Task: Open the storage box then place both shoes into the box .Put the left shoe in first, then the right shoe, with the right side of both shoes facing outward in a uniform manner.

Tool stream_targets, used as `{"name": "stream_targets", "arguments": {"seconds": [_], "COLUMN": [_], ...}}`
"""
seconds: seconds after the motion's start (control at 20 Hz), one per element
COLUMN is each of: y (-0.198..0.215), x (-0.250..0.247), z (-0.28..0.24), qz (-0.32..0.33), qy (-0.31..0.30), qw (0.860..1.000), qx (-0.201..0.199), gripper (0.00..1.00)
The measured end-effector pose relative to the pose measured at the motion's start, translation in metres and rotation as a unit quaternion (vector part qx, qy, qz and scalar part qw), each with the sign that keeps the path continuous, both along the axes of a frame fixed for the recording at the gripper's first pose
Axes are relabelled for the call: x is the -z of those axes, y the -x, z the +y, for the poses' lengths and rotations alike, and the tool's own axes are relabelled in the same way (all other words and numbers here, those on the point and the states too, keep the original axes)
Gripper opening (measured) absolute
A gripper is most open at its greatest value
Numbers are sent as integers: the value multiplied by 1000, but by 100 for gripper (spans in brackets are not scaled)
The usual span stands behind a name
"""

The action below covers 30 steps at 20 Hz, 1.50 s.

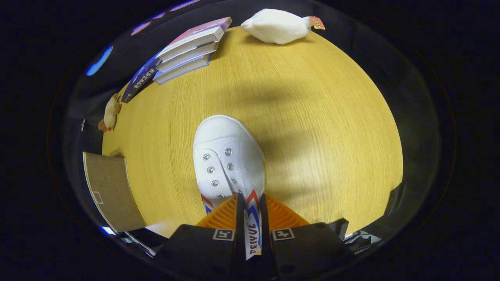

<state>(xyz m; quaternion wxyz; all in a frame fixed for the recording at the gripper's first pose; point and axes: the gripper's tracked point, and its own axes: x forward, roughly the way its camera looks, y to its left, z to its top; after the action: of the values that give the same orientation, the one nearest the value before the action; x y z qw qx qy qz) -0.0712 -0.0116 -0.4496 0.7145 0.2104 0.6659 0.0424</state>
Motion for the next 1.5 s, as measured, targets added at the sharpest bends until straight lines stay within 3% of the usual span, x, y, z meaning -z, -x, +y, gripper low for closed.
{"name": "stream_targets", "arguments": {"seconds": [0.1, 0.3, 0.55, 1.0, 1.2, 1.5], "y": [2, -10, -25, -34, -27, -11], "x": [-11, -56, -136, -263, -281, -264], "z": [5, 25, 78, 232, 294, 354], "qz": [-4, -34, -76, -104, -87, -46], "qy": [-22, -67, -122, -215, -235, -205], "qw": [999, 995, 988, 971, 968, 976], "qx": [23, 62, 61, 3, -21, -54], "gripper": [10, 10, 10, 10, 10, 10]}}
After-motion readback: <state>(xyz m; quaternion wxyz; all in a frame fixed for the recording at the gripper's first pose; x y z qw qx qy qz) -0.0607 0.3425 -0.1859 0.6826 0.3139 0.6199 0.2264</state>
